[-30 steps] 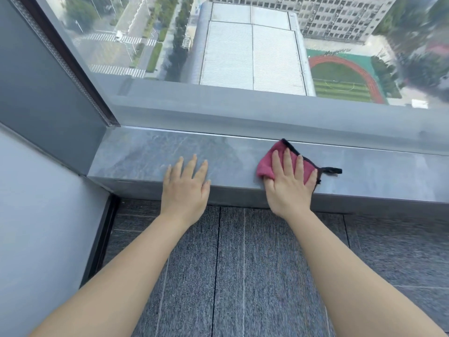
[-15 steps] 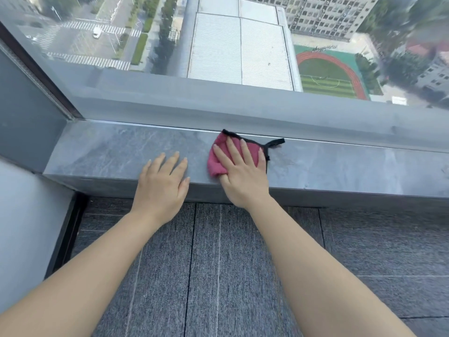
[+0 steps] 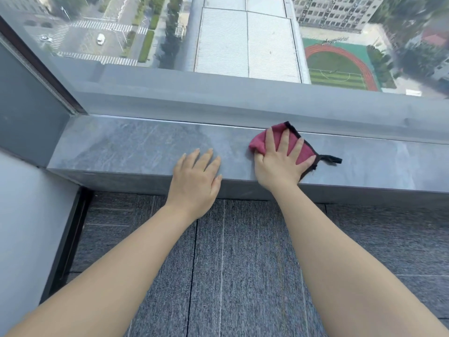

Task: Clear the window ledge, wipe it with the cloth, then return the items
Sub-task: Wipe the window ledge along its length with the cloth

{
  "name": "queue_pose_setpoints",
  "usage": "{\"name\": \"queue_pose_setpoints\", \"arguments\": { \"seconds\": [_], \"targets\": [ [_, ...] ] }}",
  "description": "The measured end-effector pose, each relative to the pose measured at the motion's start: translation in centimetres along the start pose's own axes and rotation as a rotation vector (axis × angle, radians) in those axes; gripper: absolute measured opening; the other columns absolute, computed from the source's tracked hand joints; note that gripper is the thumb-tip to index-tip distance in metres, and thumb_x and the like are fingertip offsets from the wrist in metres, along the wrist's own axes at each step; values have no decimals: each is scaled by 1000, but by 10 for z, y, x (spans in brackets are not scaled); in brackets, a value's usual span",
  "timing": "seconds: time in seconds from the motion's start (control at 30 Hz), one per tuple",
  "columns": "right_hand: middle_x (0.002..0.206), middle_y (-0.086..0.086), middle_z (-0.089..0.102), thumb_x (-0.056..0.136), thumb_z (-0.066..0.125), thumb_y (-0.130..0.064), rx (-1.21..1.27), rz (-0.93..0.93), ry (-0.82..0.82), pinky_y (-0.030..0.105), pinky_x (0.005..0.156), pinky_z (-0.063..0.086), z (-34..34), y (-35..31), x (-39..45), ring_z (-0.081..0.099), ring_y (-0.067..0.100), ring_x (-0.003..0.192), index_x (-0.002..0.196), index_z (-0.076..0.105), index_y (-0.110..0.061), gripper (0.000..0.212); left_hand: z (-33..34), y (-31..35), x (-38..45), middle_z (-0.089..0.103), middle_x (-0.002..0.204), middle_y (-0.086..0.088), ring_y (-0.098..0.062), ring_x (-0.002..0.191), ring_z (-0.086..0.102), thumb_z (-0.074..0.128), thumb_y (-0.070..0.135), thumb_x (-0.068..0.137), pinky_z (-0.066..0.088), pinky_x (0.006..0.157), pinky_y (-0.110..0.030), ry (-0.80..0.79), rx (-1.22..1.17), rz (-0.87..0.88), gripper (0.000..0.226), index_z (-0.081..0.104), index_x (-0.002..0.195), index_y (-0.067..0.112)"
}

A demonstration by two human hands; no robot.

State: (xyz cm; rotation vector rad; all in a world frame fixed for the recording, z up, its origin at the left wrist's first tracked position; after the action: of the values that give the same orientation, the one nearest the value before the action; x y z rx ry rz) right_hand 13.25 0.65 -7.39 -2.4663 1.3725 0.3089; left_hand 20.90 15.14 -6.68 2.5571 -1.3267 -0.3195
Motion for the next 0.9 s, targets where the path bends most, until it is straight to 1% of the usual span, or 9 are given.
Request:
{"name": "queue_pose_setpoints", "arguments": {
  "seconds": [0.1,0.17,0.3,0.37,0.47,0.6,0.7,0.8,0.9],
  "targets": [
    [159,4,-11,95,23,-39,-30,-68,1,64,109,-10,0,-10,1,-18,32,145,148,-3,-33,60,2,0,1,61,124,-17,-42,116,53,28,34,81,36,100,-57,39,2,-13,54,60,115,7],
    [160,0,-9,95,25,-38,-66,-199,15,61,111,-10,1,-11,-5,-15,28,146,147,0,-36,58,1,3,2,60,126,-18,-42,119,50,27,37,81,34,102,-57,71,-27,-43,55,59,115,9],
    [160,-9,-4,91,24,-38,-99,-407,-8,50,115,-12,1,7,-21,-11,18,147,145,8,-45,56,4,15,9,32,148,-12,-35,136,22,35,41,90,9,114,-52,23,-53,-217,49,38,135,20],
    [159,-11,-1,86,21,-41,-93,-400,-13,48,115,-12,-2,24,-25,-10,17,147,144,10,-46,60,10,24,15,17,153,-9,-34,140,10,33,46,91,0,114,-54,-6,-35,-299,54,24,140,26],
    [160,-8,-6,94,27,-42,-105,-228,-8,53,115,-11,-5,51,-23,-13,23,147,145,5,-44,56,18,30,21,6,155,-9,-37,140,1,27,54,89,-4,112,-59,-35,7,-352,61,9,142,31],
    [159,-3,-11,95,24,-41,-56,-20,-4,63,111,-9,-8,46,-6,-16,32,145,146,-2,-41,57,20,29,20,2,156,-8,-37,141,-2,22,58,88,-5,111,-60,-47,41,-352,63,3,142,32],
    [159,2,-12,95,23,-42,-9,48,4,66,109,-9,-8,27,6,-17,35,144,147,-3,-36,59,20,31,18,2,156,-8,-36,142,-1,22,58,88,-4,111,-60,-20,43,-341,63,3,142,33],
    [159,5,-11,95,23,-41,-28,-21,13,65,109,-10,-6,13,7,-17,35,144,147,-3,-34,59,22,30,18,3,156,-8,-35,142,0,22,58,88,-4,112,-60,-2,53,-340,62,4,142,34],
    [160,-2,-8,94,26,-39,-93,-247,13,59,112,-10,-4,13,-5,-14,28,146,146,1,-40,57,22,30,17,4,156,-9,-36,141,2,23,57,88,-2,112,-60,14,65,-340,62,6,142,34]
  ]
}}
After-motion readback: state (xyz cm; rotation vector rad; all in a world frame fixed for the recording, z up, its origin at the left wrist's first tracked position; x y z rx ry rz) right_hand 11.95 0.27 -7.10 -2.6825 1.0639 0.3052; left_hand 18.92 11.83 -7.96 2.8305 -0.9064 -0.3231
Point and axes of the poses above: each hand's wrist, its own x-axis towards the middle knuckle, its own z-axis out of the palm, y = z × x, the point moved 5 cm from there along x, towards the middle knuckle
